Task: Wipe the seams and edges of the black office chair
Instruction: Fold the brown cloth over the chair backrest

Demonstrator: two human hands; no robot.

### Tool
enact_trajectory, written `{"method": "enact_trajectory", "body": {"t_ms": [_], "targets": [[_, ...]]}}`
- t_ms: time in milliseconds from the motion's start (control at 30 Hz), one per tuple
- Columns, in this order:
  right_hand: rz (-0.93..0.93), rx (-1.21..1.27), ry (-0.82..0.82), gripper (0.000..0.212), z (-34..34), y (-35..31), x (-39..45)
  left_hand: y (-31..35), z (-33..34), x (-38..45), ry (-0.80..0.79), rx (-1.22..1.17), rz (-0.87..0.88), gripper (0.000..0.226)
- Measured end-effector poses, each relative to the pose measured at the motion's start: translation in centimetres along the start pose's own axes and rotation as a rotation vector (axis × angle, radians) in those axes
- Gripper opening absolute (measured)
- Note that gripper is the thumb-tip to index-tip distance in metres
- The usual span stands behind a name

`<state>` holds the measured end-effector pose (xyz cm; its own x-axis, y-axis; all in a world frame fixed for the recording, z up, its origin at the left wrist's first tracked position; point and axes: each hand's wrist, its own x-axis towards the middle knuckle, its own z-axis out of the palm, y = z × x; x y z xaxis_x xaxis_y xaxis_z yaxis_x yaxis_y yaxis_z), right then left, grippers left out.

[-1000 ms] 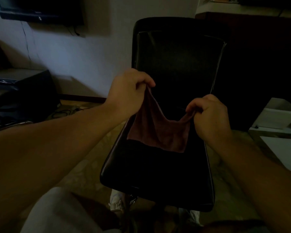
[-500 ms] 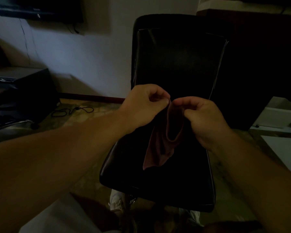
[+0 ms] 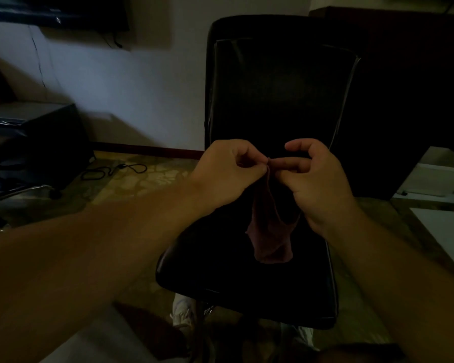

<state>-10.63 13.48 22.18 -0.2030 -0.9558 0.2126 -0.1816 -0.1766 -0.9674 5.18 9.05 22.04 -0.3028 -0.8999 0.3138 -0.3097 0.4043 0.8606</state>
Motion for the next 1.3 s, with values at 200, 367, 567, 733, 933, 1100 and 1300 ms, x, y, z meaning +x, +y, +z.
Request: {"method": "enact_trajectory", "body": {"t_ms": [200,367,567,733,933,1100,1300], "targets": [[-0.087,-0.094,0.018,0.036,0.0,0.2,0.1,0.2,0.2,0.1,0.018,-0.023,0.013,0.013],[-0.116,-0.132,0.009,0.034,-0.1,0.6,0.3,0.0,0.7,-0.1,0.030,-0.060,0.015,0.012],[-0.199,-0.212,0.021,0.035,-0.2,0.8,0.5,0.4,0.7,0.0,0.005,0.047,0.078,0.034],[-0.188,-0.251,0.032,0.029,-0.3,1.3,0.5,0.4,0.5,0.0,0.046,0.117,0.120,0.025],[-0.125,-0.520,-0.008,0.025,-1.1,2.6,0.5,0.1,-0.3,0.0,0.070,0.239,0.171,0.023],[-0.051,-0.490,0.016,0.022,-1.9,3.8,0.3,-0.4,-1.2,0.1,0.125,0.285,0.224,0.022],[-0.016,0.039,-0.076,0.038,-1.8,2.4,-0.5,-1.2,-1.4,-0.4,0.077,0.362,0.236,0.021]]}}
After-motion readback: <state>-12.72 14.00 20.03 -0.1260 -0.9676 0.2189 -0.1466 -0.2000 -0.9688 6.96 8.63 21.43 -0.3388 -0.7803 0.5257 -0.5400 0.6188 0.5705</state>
